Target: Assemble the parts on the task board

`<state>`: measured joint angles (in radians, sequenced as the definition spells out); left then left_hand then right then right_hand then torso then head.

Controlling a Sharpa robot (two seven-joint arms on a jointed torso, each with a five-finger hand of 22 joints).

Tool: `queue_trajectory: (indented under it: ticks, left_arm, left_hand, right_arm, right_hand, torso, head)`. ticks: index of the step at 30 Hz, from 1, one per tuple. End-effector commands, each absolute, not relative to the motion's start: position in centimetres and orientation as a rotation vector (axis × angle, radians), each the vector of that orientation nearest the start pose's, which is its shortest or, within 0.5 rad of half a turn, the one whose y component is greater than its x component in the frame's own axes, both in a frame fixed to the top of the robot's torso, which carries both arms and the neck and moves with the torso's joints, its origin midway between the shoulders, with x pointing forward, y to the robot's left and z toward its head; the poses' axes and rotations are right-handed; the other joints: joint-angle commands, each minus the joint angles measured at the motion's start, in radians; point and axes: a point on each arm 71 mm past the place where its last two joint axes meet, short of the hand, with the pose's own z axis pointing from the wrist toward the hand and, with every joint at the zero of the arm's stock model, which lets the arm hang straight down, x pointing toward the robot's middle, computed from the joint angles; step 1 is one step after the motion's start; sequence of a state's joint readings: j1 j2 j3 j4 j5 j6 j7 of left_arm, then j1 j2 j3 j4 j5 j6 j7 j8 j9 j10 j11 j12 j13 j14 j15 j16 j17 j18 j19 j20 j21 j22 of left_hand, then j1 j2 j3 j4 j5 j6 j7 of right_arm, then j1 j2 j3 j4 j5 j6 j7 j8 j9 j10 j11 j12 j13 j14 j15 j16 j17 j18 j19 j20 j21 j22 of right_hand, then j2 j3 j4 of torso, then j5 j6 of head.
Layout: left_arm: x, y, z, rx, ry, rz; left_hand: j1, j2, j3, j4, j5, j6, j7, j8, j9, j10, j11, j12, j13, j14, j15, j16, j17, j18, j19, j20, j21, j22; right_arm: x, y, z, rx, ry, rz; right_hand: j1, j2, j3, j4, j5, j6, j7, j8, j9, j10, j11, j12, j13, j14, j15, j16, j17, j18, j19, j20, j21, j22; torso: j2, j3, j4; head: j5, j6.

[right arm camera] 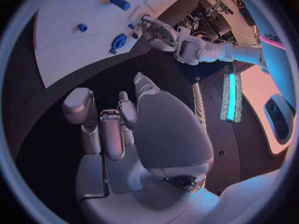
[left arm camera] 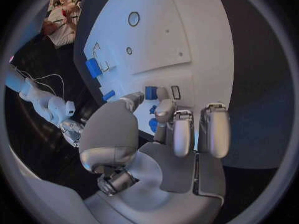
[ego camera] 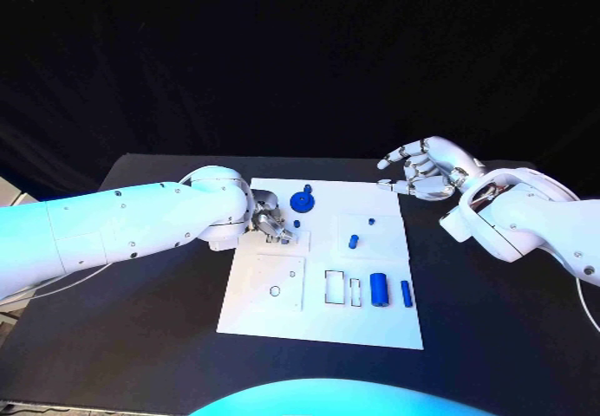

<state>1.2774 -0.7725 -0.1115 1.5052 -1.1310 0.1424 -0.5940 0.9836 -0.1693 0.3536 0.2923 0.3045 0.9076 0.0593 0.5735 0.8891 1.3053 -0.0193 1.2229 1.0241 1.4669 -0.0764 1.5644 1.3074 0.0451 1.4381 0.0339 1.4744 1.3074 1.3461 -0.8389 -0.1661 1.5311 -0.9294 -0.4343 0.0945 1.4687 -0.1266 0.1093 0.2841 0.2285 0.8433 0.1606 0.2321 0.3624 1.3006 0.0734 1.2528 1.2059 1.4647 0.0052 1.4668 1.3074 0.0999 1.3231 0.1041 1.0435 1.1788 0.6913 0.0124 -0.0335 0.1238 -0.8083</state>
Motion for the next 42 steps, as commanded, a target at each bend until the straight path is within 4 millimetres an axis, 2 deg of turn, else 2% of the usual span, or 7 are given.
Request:
queue_trajectory:
  ticks: [1,5,10,30,42]
  left_arm:
    - [48.17,19.44,-21.57,-0.124,2.295,-0.305]
    - [48.09,19.49,-21.53,-0.138,2.288,-0.313]
    - [48.02,19.54,-21.57,-0.138,2.293,-0.313]
    - [47.90,19.19,-21.98,-0.110,2.327,-0.306]
    - [47.77,18.99,-21.99,-0.105,2.334,-0.313]
  left_hand:
    - [0.006,0.000,-0.013,0.001,-0.002,-0.008,0.005,-0.029,-0.023,-0.001,0.012,-0.003,-0.001,0.104,0.011,0.006,0.263,0.001,0.001,0.008,-0.003,0.065]
    - [-0.006,0.002,-0.031,0.002,-0.023,-0.003,0.011,-0.055,-0.047,0.001,0.018,0.002,0.005,0.104,0.017,0.006,0.263,0.001,0.001,0.013,-0.003,0.066]
    - [0.000,0.005,-0.035,-0.001,-0.033,0.003,0.012,-0.063,-0.055,0.001,0.018,0.005,0.008,0.104,0.018,0.006,0.263,0.001,0.003,0.015,-0.002,0.067]
    - [0.058,0.017,-0.028,-0.003,-0.027,0.022,0.011,-0.077,-0.072,0.000,0.017,0.006,0.007,0.104,0.018,0.006,0.263,0.001,0.003,0.017,-0.003,0.069]
    - [0.105,0.013,-0.026,-0.005,-0.026,0.028,0.010,-0.083,-0.079,0.000,0.016,0.008,0.007,0.104,0.016,0.006,0.263,0.000,0.003,0.017,-0.003,0.070]
  right_arm:
    - [49.31,-19.82,-15.19,0.170,1.606,0.974]
    - [49.31,-19.83,-15.19,0.171,1.606,0.974]
    - [49.30,-19.82,-15.19,0.170,1.607,0.974]
    - [49.33,-19.80,-15.23,0.170,1.612,0.973]
    - [49.37,-19.82,-15.26,0.171,1.615,0.971]
  right_hand:
    - [-0.012,0.001,0.002,0.005,0.004,-0.004,0.000,0.007,0.001,-0.003,0.001,-0.004,-0.001,0.053,-0.006,-0.003,0.048,0.014,-0.003,0.000,-0.003,0.000]
    - [-0.012,0.001,0.002,0.005,0.004,-0.004,0.000,0.007,0.001,-0.003,0.001,-0.004,-0.001,0.053,-0.006,-0.003,0.048,0.014,-0.003,0.000,-0.003,0.000]
    - [-0.012,0.001,0.002,0.005,0.004,-0.004,0.000,0.007,0.001,-0.003,0.001,-0.004,-0.001,0.053,-0.006,-0.003,0.048,0.014,-0.003,0.000,-0.003,0.000]
    - [-0.013,0.002,0.003,0.004,0.004,-0.005,0.000,0.008,0.001,-0.002,0.001,-0.003,0.000,0.053,-0.006,-0.004,0.048,0.014,-0.003,-0.001,-0.005,0.000]
    - [-0.013,0.002,0.003,0.004,0.004,-0.005,0.000,0.008,0.001,-0.002,0.001,-0.003,0.000,0.053,-0.006,-0.004,0.048,0.014,-0.003,-0.001,-0.005,0.000]
  torso:
    - [0.000,-0.0002,0.0014]
    - [0.000,0.0001,0.0015]
    - [0.000,0.0004,0.0013]
    - [0.000,0.0013,-0.0004]
    - [-0.001,-0.0005,0.0011]
  head:
    - [0.000,-0.001]
    - [0.002,0.000]
    - [0.003,-0.001]
    - [0.002,-0.005]
    - [0.001,-0.007]
